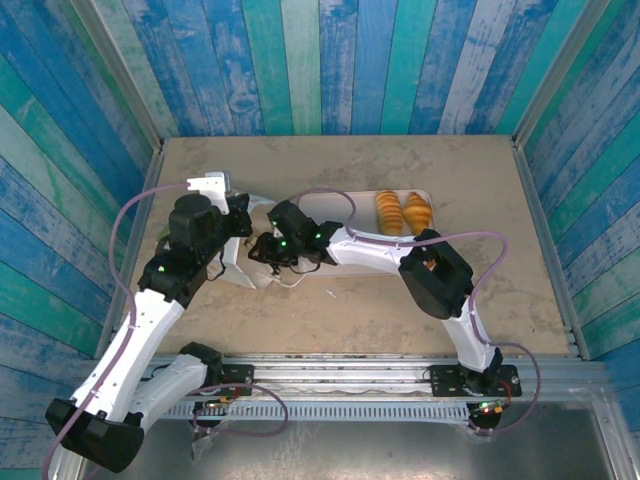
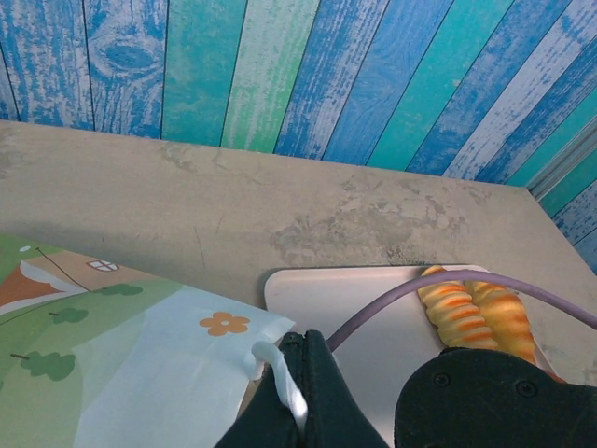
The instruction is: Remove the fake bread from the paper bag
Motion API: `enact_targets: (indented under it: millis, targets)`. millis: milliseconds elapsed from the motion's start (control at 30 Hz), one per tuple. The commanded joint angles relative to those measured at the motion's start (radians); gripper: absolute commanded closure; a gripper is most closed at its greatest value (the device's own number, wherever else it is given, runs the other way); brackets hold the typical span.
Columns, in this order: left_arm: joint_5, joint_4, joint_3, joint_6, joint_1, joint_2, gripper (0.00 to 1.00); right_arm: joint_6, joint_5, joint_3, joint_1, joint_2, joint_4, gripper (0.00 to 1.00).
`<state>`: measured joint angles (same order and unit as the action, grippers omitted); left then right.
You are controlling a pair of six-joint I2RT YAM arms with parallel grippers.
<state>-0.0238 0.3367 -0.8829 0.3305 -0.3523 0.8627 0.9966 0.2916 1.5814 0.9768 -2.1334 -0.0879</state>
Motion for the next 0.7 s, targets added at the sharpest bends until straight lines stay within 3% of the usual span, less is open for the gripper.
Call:
enact_targets:
  millis: [0,233,667]
  targets:
    - [-0.003,-0.03,0.013,0.006,0.004,-0.015,1.0,-0.021,-0.022,0.034,-0.005,-0.001,0.014,0.65]
    - [-0.052,-0.038,0.024,0.042,0.004,-0.008,1.0,-0.203,-0.103,-0.006,0.0,0.129,-0.106,0.75]
    - [-0.067,-0.085,0.023,0.092,0.003,0.034,1.0,-0.59,-0.524,0.012,0.113,0.259,-0.536,0.75]
